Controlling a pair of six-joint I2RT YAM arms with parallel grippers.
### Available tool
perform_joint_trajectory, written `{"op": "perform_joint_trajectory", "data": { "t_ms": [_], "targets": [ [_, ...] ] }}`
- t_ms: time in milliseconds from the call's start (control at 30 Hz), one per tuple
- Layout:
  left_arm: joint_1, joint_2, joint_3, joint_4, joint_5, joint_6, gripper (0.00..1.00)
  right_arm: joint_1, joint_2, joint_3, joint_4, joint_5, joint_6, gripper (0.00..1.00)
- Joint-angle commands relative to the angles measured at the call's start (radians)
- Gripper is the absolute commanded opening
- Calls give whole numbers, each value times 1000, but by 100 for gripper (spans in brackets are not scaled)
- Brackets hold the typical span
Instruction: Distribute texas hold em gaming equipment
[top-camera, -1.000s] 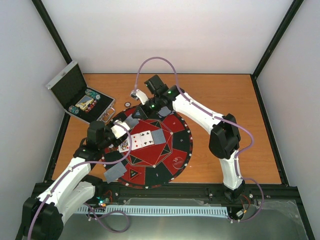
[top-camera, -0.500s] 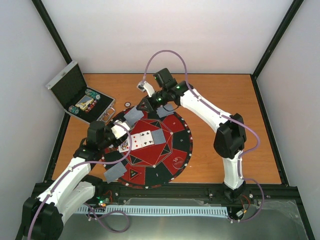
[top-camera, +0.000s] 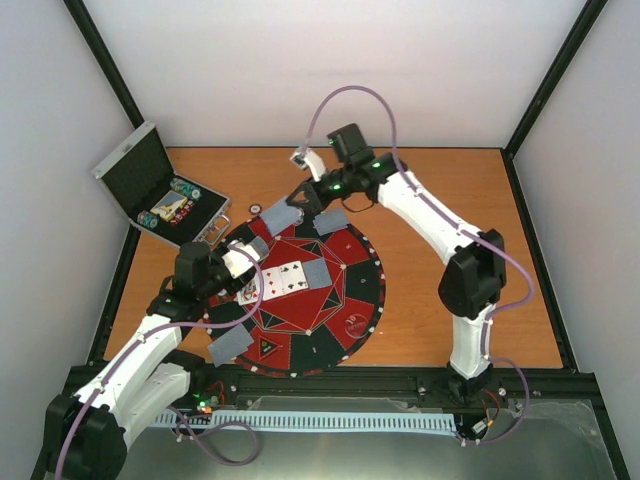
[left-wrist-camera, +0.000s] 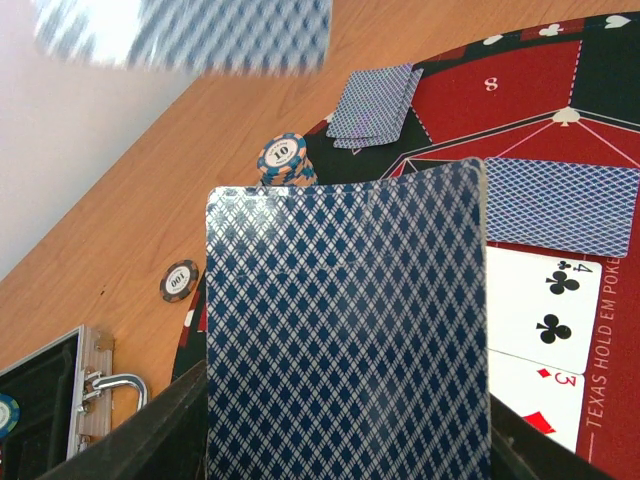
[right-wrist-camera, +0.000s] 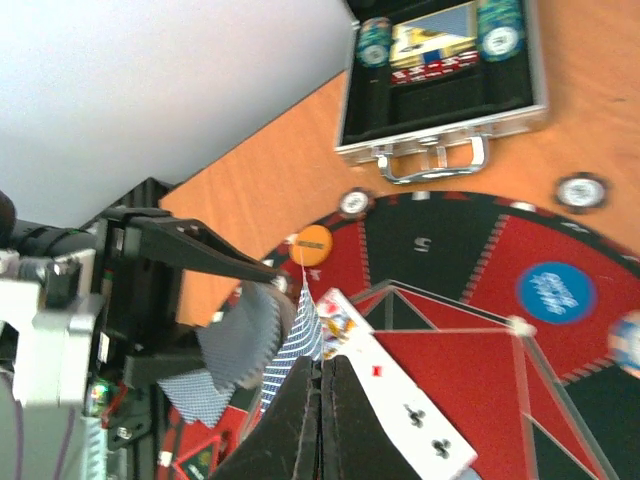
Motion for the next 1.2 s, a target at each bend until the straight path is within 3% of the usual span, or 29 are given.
{"op": "perform_joint_trajectory", "data": {
  "t_ms": [0, 400, 600, 933, 1167],
  "targets": [
    [5, -1, 23, 10, 19, -14, 53, -110, -132, -24, -112, 43, -166, 3],
    [5, -7, 17, 9, 19, -16, 53, -178, -243, -316, -346, 297, -742, 3],
    [5, -18, 14, 10, 19, -16, 53, -174, -205, -329, -474, 300, -909, 3],
    [5, -15, 23, 5, 23, -14, 53, -76, -87, -304, -545, 454, -1105, 3],
    [5, -13, 24, 2, 20, -13, 53, -41, -12, -246, -532, 448, -1229, 3]
  ]
}}
